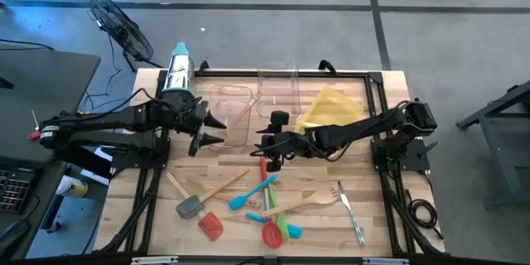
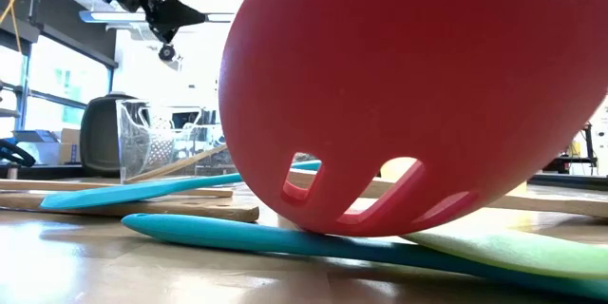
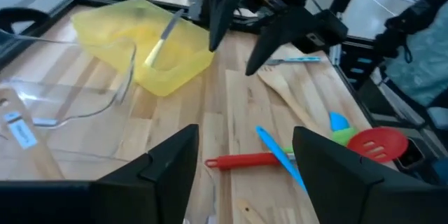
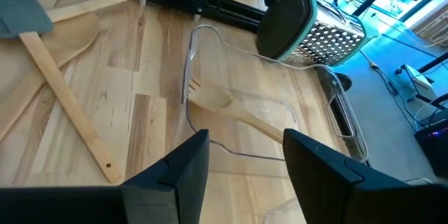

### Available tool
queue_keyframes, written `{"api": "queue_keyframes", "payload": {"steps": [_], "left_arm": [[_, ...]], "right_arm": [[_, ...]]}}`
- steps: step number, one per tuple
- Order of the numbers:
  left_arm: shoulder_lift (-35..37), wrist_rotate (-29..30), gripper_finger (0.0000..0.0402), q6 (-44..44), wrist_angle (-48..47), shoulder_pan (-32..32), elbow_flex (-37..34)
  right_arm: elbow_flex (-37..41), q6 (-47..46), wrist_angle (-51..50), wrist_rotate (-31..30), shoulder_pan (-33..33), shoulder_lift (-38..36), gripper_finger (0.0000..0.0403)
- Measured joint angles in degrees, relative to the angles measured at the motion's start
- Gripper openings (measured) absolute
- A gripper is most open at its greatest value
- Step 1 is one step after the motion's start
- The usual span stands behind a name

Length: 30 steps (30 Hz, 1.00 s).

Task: Pick & Place Kitchen Items
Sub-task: Put the gray spatula into the right transparent bin

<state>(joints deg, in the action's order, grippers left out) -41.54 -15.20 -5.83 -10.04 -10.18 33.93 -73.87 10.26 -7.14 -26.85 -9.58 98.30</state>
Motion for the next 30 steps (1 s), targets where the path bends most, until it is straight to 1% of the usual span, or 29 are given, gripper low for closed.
{"api": "queue_keyframes", "payload": {"steps": [3,9,11,14,17,18,22,24,27,30], "left_arm": [[-0.02,1.76,0.0230,-2.24,-0.79,0.62,0.00],[-0.01,0.66,0.0230,-9.39,-4.40,0.60,0.00],[-0.03,-2.10,0.0230,-10.11,-4.57,0.71,0.00],[0.03,-8.53,0.0230,-13.19,-4.47,2.97,0.00],[-0.02,-8.85,0.0230,-16.03,-4.93,7.88,0.00],[0.00,-7.98,0.0230,-17.54,-5.08,9.97,0.00],[-0.02,-1.65,0.0230,-28.18,-7.08,17.65,0.00],[-0.02,1.45,0.0230,-33.60,-8.00,21.06,0.00],[-0.02,5.67,0.0230,-39.40,-9.92,26.02,0.00],[-0.45,10.88,0.0230,-45.92,-13.60,30.71,0.00]], "right_arm": [[0.00,-0.04,0.01,0.00,0.00,0.00,0.0176],[0.00,-0.17,0.07,0.00,0.00,0.00,0.0176],[0.00,-0.17,0.04,0.00,0.00,0.00,0.0176],[0.00,-0.17,0.04,0.04,-0.07,0.00,0.0176],[0.00,-0.17,-0.02,0.62,-0.07,0.00,0.0176],[0.00,-0.16,-0.04,1.24,-0.07,0.00,0.0176],[0.00,0.00,-0.02,3.29,-0.07,0.00,0.0176],[0.00,0.00,-0.04,3.30,-0.07,0.00,0.0176],[0.00,0.02,-0.02,3.32,-0.07,0.00,0.0176],[0.00,0.02,0.07,3.51,-0.07,0.00,0.0176]]}}
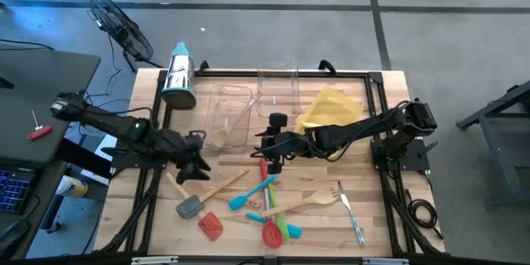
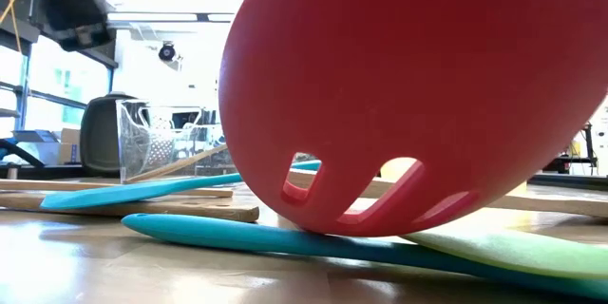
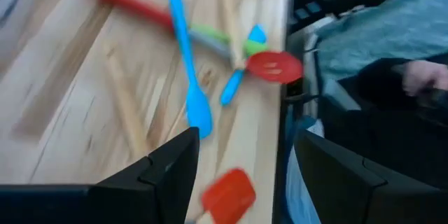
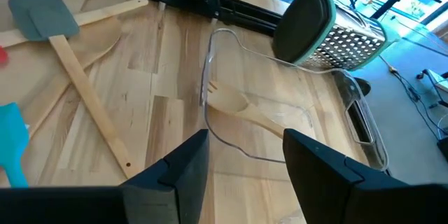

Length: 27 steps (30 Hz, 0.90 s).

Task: Pick & Place Kitchen Items
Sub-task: Put the gray spatula into the right transparent bin

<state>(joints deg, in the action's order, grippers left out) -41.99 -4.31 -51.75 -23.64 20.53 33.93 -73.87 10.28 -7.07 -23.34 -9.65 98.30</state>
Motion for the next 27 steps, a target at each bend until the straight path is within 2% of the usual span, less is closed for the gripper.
{"api": "queue_keyframes", "payload": {"steps": [3,9,14,17,23,27], "left_arm": [[-1.42,3.36,0.0230,-6.14,-2.79,3.68,0.00],[-7.86,5.24,0.0230,-14.87,-4.02,9.89,0.54],[-16.86,5.57,0.0230,-16.69,-5.38,13.93,6.97],[-23.37,6.27,0.0230,-17.11,-12.89,15.79,14.20],[-37.54,10.85,0.0230,-20.26,-37.51,18.64,29.20],[-45.05,12.37,0.0230,-20.92,-42.47,18.48,33.64]], "right_arm": [[0.00,0.00,0.04,1.98,0.02,0.00,0.0176],[0.00,0.02,1.42,6.39,0.00,0.00,0.0176],[0.00,-0.30,1.80,8.98,-0.29,0.00,0.0176],[0.00,-0.87,1.77,9.28,-0.68,0.00,0.0176],[0.00,0.46,3.07,11.21,-0.94,0.00,0.0176],[0.00,0.68,4.14,13.89,-0.83,0.00,0.0176]]}}
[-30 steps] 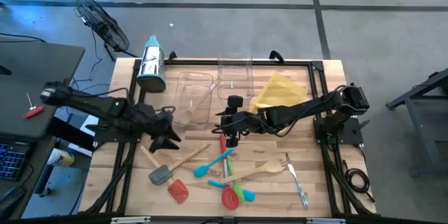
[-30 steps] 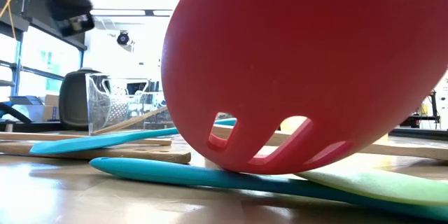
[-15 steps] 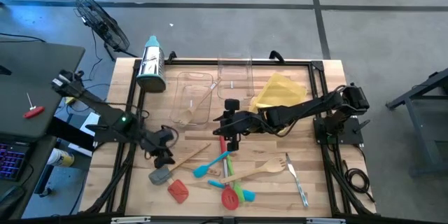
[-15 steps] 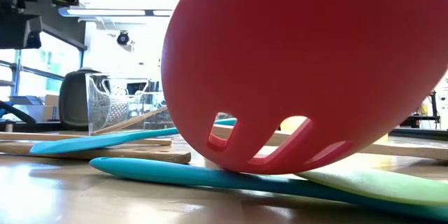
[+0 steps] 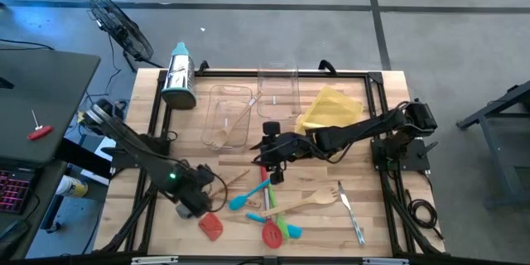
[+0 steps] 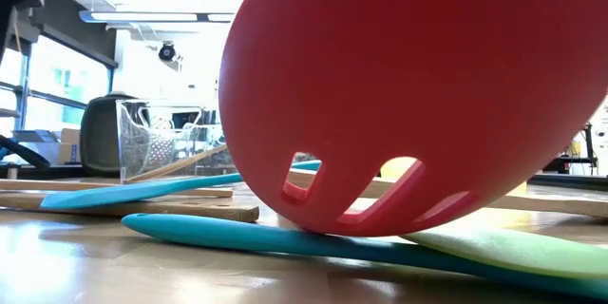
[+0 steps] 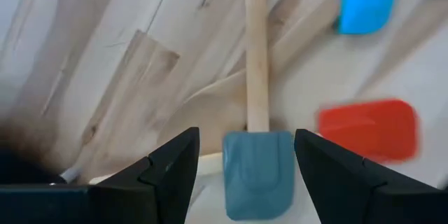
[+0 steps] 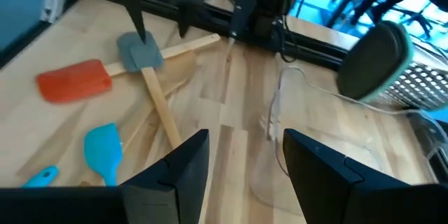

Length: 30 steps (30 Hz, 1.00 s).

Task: Pick & Place Kitchen Items
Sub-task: Put the gray spatula into the right transparent bin

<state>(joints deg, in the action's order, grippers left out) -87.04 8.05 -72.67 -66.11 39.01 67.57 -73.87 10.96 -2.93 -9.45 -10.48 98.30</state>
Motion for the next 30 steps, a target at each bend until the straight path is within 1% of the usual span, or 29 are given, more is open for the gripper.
{"api": "queue_keyframes", "payload": {"steps": [4,7,12,16,22,30], "left_arm": [[-4.48,-1.92,0.0230,0.19,2.30,-0.01,0.44],[-6.05,-1.99,0.0230,-1.60,3.21,0.01,0.44],[-6.28,-2.41,0.0230,-5.84,3.99,0.01,0.44],[-6.50,-3.47,0.0230,-8.01,5.48,0.04,0.44],[-8.87,-6.11,0.0230,-7.07,4.81,0.01,0.44],[-9.52,-6.09,0.0230,-7.84,5.87,0.01,0.44]], "right_arm": [[0.00,1.08,0.19,2.43,-0.02,0.00,0.0176],[0.00,1.11,0.19,4.20,-0.13,0.00,0.0176],[0.00,1.31,0.19,6.81,-0.13,0.00,0.0176],[0.00,1.33,0.17,7.01,-0.13,0.00,0.0176],[0.00,1.35,0.15,10.00,-0.13,0.00,0.0176],[0.00,2.43,0.13,10.08,-0.13,0.00,0.0176]]}}
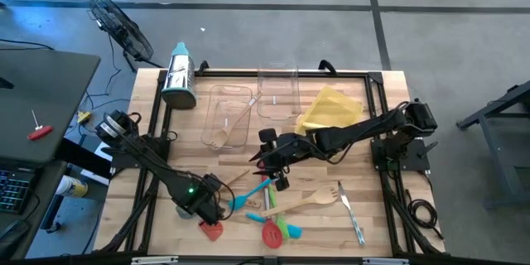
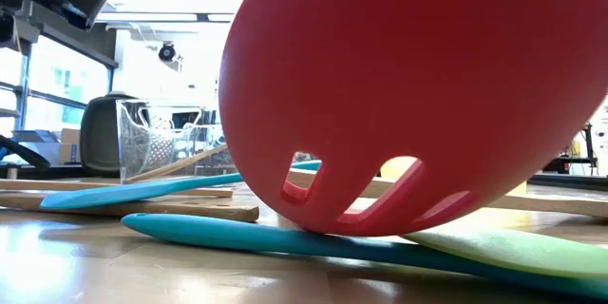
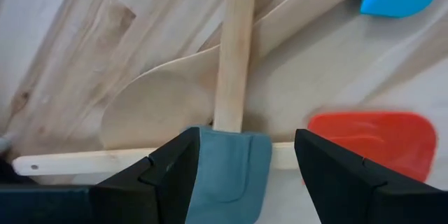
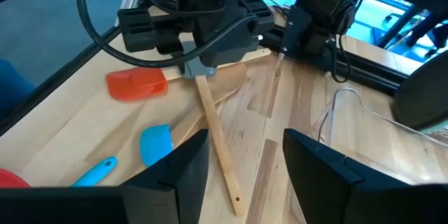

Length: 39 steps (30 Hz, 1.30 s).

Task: Pick & Place Kitchen Items
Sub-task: Put the gray spatula into the right transparent bin

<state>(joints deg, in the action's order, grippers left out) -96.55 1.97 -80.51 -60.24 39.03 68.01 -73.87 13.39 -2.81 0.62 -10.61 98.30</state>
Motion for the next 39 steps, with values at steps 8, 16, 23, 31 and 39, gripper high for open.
{"api": "queue_keyframes", "payload": {"steps": [8,16,23,31,39], "left_arm": [[-1.03,-0.35,0.0230,-1.80,0.14,0.00,-0.52],[-2.83,-1.56,0.0230,0.06,0.33,0.00,-0.50],[-2.80,-1.39,0.0230,0.89,1.09,0.00,-0.50],[-2.80,-1.45,0.0230,0.78,3.49,-0.02,-3.16],[-2.78,-1.39,0.0230,0.89,3.81,-0.04,-3.26]], "right_arm": [[0.02,0.42,-0.22,0.00,0.00,0.37,0.0176],[0.00,1.13,0.02,0.00,0.00,0.59,0.0176],[0.00,1.70,0.11,0.00,0.00,0.59,0.0176],[0.00,1.73,0.22,0.00,0.00,0.59,0.0176],[0.00,1.72,0.30,0.00,0.00,0.59,0.0176]]}}
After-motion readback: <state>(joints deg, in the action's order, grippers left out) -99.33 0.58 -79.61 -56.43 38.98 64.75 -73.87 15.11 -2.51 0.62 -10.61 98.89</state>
